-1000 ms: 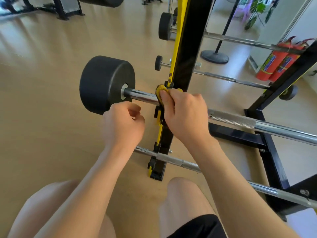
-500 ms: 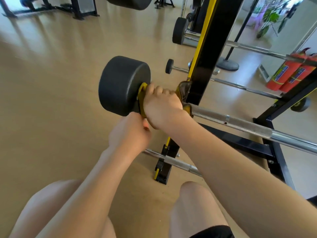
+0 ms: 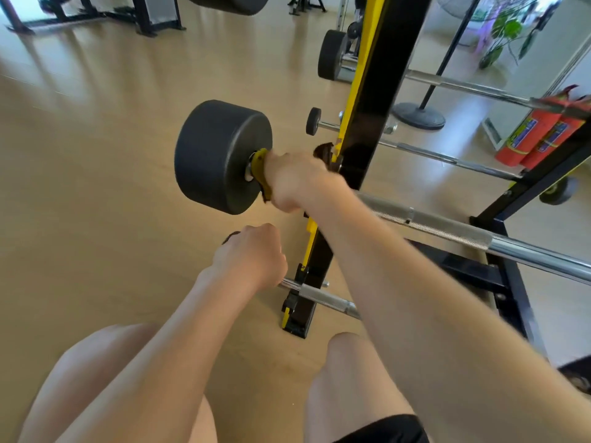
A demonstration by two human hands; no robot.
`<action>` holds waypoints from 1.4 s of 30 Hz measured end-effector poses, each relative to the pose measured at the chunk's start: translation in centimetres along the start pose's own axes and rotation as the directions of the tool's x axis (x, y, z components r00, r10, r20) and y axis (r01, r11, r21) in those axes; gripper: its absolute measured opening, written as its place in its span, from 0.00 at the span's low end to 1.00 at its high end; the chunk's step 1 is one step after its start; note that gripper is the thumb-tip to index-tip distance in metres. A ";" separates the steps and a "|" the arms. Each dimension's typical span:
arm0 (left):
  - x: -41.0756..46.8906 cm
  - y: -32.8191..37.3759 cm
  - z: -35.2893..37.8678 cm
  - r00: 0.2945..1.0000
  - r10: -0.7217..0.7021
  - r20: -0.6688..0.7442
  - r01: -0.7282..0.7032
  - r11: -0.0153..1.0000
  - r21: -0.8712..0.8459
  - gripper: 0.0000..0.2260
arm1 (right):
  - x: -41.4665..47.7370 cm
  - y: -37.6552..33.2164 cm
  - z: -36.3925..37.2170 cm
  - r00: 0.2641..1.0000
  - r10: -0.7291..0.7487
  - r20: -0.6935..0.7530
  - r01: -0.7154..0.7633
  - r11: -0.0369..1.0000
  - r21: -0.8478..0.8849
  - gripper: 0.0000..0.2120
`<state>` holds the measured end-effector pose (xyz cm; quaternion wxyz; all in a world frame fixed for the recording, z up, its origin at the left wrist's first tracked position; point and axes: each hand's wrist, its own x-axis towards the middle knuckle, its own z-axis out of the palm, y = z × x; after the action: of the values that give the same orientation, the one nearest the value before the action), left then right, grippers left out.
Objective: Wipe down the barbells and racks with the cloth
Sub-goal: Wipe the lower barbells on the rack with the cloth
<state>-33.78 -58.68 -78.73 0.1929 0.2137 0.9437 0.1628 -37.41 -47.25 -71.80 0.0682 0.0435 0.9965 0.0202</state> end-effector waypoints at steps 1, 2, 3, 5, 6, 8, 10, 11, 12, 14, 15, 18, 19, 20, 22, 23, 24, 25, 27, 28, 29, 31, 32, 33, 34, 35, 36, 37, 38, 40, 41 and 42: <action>0.1 0.3 0.2 1.000 0.009 0.006 -0.009 1.000 0.009 0.06 | -0.7 0.0 0.6 0.998 -0.009 -0.065 0.009 1.000 0.009 0.25; 0.2 0.5 0.5 0.999 0.026 0.019 -0.026 1.000 0.017 0.07 | -1.5 0.2 1.1 0.992 -0.027 -0.121 0.033 0.998 0.052 0.26; 0.4 0.7 0.7 0.998 0.050 0.032 -0.050 0.999 0.020 0.08 | -2.1 0.7 1.4 0.988 -0.044 -0.149 0.059 0.993 0.103 0.25; 0.8 1.0 1.2 0.994 0.095 0.053 -0.096 0.995 0.012 0.09 | -3.6 2.0 1.6 0.980 -0.045 -0.194 0.093 0.964 0.250 0.23; 1.1 1.0 1.4 0.992 0.113 0.046 -0.114 0.994 0.004 0.09 | -4.5 2.6 1.6 0.975 -0.031 -0.222 0.103 0.941 0.324 0.22; 1.4 1.4 1.6 0.989 0.147 -0.025 -0.147 0.989 -0.015 0.12 | -6.6 3.9 1.6 0.959 0.040 -0.280 0.098 0.883 0.460 0.23; 1.4 1.8 1.5 0.974 0.176 -0.144 -0.181 0.983 -0.022 0.11 | -8.7 5.4 2.2 0.944 0.113 -0.309 0.063 0.859 0.508 0.24; 1.3 2.0 1.5 0.962 0.187 -0.199 -0.200 0.979 -0.046 0.11 | -9.6 6.3 3.1 0.931 0.137 -0.339 0.036 0.889 0.457 0.24; 1.2 2.2 1.4 0.952 0.196 -0.234 -0.220 0.972 -0.083 0.10 | -10.4 7.1 4.1 0.913 0.162 -0.375 -0.021 0.935 0.353 0.24; 0.7 2.7 1.3 0.951 0.209 -0.228 -0.244 0.960 -0.136 0.12 | -11.7 8.1 6.3 0.889 0.184 -0.419 -0.166 0.983 0.080 0.32; 0.5 3.0 1.3 0.957 0.213 -0.196 -0.241 0.961 -0.134 0.14 | -11.9 8.0 7.2 0.892 0.190 -0.411 -0.212 0.977 -0.007 0.34; 0.2 4.0 1.9 0.975 0.221 -0.018 -0.221 0.975 -0.036 0.22 | -11.0 6.9 7.4 0.905 0.214 -0.367 -0.268 0.958 -0.103 0.35; 0.1 4.5 2.3 0.970 0.243 0.006 -0.243 0.970 0.003 0.23 | -10.2 6.7 7.0 0.901 0.200 -0.384 -0.263 0.957 -0.120 0.33; 0.1 4.9 2.6 0.962 0.272 -0.005 -0.272 0.962 0.015 0.21 | -9.4 6.8 6.6 0.899 0.183 -0.398 -0.251 0.960 -0.123 0.29; 0.1 5.6 3.1 0.940 0.333 -0.079 -0.335 0.942 -0.013 0.13 | -8.1 7.4 5.7 0.893 0.174 -0.415 -0.234 0.967 -0.097 0.21; 0.2 5.9 3.3 0.924 0.357 -0.133 -0.364 0.931 -0.029 0.10 | -7.7 7.8 5.5 0.884 0.175 -0.433 -0.235 0.968 -0.089 0.18; 0.2 6.2 3.5 0.905 0.377 -0.197 -0.391 0.920 -0.033 0.08 | -7.5 8.1 5.6 0.874 0.172 -0.455 -0.235 0.968 -0.084 0.14; 0.1 6.6 3.7 0.878 0.397 -0.267 -0.419 0.908 -0.027 0.07 | -7.6 8.3 5.6 0.865 0.166 -0.473 -0.231 0.970 -0.082 0.12; -0.2 7.8 4.1 0.792 0.443 -0.421 -0.491 0.871 -0.009 0.09 | -8.3 9.0 5.9 0.856 0.156 -0.492 -0.220 0.973 -0.075 0.10; -0.3 8.5 4.3 0.740 0.466 -0.485 -0.532 0.847 0.002 0.09 | -9.2 9.9 6.2 0.852 0.156 -0.500 -0.220 0.973 -0.071 0.10; -0.6 9.3 4.5 0.689 0.486 -0.538 -0.570 0.822 0.013 0.10 | -10.3 11.3 6.6 0.844 0.168 -0.509 -0.231 0.971 -0.062 0.11; -0.6 11.2 4.9 0.595 0.523 -0.611 -0.648 0.761 0.021 0.12 | -13.5 15.0 7.6 0.805 0.212 -0.554 -0.289 0.956 -0.053 0.13; -0.6 12.2 5.2 0.544 0.546 -0.637 -0.692 0.721 0.027 0.12 | -15.4 17.3 8.2 0.777 0.236 -0.584 -0.329 0.943 -0.056 0.14; -0.6 13.3 5.5 0.496 0.575 -0.651 -0.728 0.684 0.050 0.12 | -17.3 19.6 9.0 0.744 0.266 -0.613 -0.376 0.925 -0.054 0.13; -0.5 14.3 6.0 0.450 0.608 -0.654 -0.752 0.653 0.088 0.12 | -19.2 21.9 9.8 0.707 0.312 -0.635 -0.435 0.899 -0.043 0.12; -0.5 15.3 6.6 0.404 0.636 -0.657 -0.766 0.628 0.136 0.11 | -21.0 23.6 10.3 0.662 0.369 -0.652 -0.505 0.863 -0.025 0.12; -0.5 16.2 7.1 0.362 0.655 -0.664 -0.771 0.610 0.182 0.11 | -22.1 24.9 10.7 0.611 0.432 -0.663 -0.577 0.817 0.001 0.13; -0.4 17.0 7.6 0.333 0.663 -0.671 -0.772 0.600 0.209 0.09 | -22.8 25.5 10.9 0.561 0.493 -0.664 -0.635 0.772 0.037 0.14; -0.5 17.7 8.1 0.322 0.663 -0.676 -0.774 0.595 0.215 0.09 | -22.9 25.6 11.0 0.514 0.550 -0.658 -0.676 0.732 0.083 0.13; -0.6 19.0 8.7 0.327 0.642 -0.694 -0.783 0.595 0.181 0.09 | -22.3 25.0 10.9 0.440 0.631 -0.639 -0.711 0.679 0.182 0.08; -0.8 19.6 8.8 0.340 0.618 -0.709 -0.787 0.599 0.146 0.09 | -21.7 24.4 10.8 0.430 0.645 -0.632 -0.706 0.677 0.210 0.06; -1.0 20.2 8.8 0.356 0.585 -0.729 -0.793 0.601 0.096 0.09 | -21.1 23.8 10.8 0.439 0.639 -0.631 -0.693 0.688 0.215 0.05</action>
<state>-22.28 -39.87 -78.28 -0.2385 0.4862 0.7255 0.4248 -13.13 -25.07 -78.55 -0.3022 0.4187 0.8509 0.0968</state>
